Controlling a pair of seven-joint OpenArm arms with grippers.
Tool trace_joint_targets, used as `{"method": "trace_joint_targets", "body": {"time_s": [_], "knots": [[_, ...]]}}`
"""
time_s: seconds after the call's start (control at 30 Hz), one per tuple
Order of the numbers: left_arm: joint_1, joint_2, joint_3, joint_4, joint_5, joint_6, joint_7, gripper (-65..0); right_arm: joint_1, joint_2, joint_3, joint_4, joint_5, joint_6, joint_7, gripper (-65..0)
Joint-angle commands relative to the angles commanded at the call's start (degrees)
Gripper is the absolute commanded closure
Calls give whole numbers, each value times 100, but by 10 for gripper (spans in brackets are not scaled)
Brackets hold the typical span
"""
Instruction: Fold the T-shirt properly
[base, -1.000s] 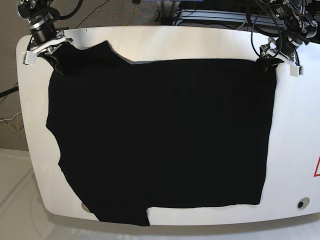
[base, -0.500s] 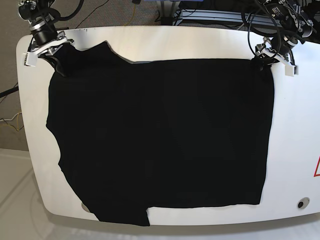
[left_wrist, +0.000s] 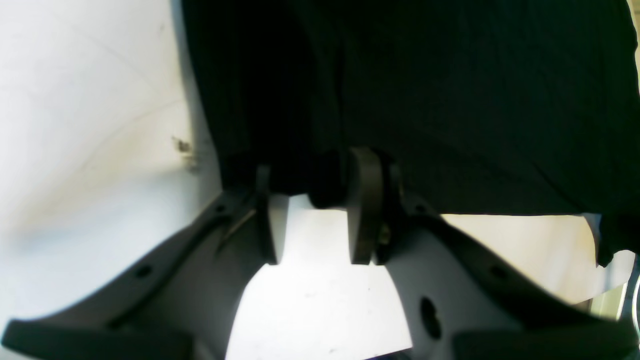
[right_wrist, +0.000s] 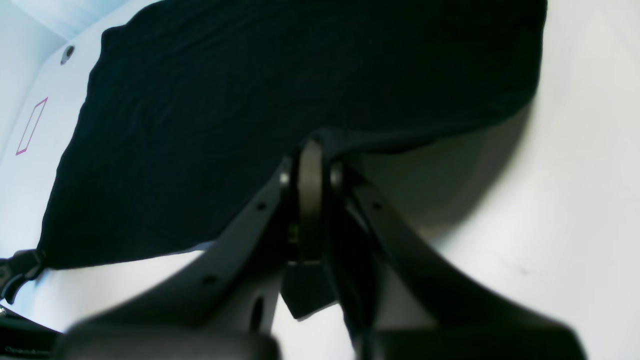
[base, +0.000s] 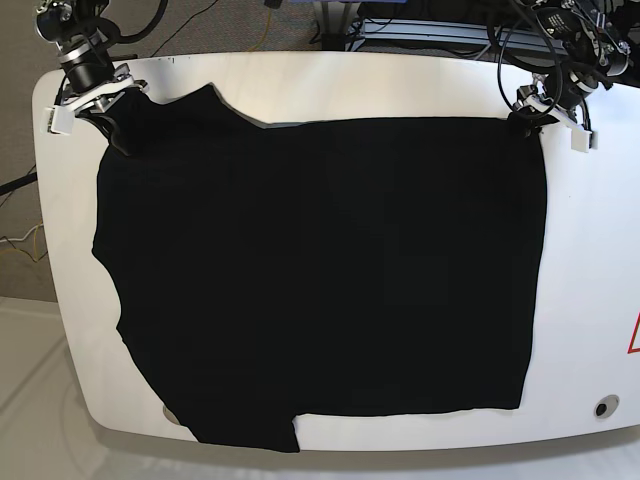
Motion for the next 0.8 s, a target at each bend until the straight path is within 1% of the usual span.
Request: {"method": "trace_joint_targets", "body": {"time_s": [0.2, 0.33, 0.4, 0.47, 0.53, 0.8], "knots": [[66, 23, 12, 80, -49, 0, -50, -144, -35, -1, -21, 61, -7, 0, -2, 0], [50, 32, 1, 143, -66, 0, -87, -119, -46, 2, -20, 88, -8, 0, 21, 0], [34, 36, -1, 184, -88, 0, -108, -93, -56, 8, -20, 111, -2, 0, 39, 0], [-5, 54, -2, 151, -105, 0, -119, -30, -37, 4, -11, 137, -25, 0, 99, 0], [-7, 52, -2, 175, -121, 0, -89, 0, -36, 3, -16, 131, -40, 0, 138, 0], [-11, 103, -27, 331, -118, 0, 1, 0, -42, -30, -51, 106, -217, 0, 473, 0]]}}
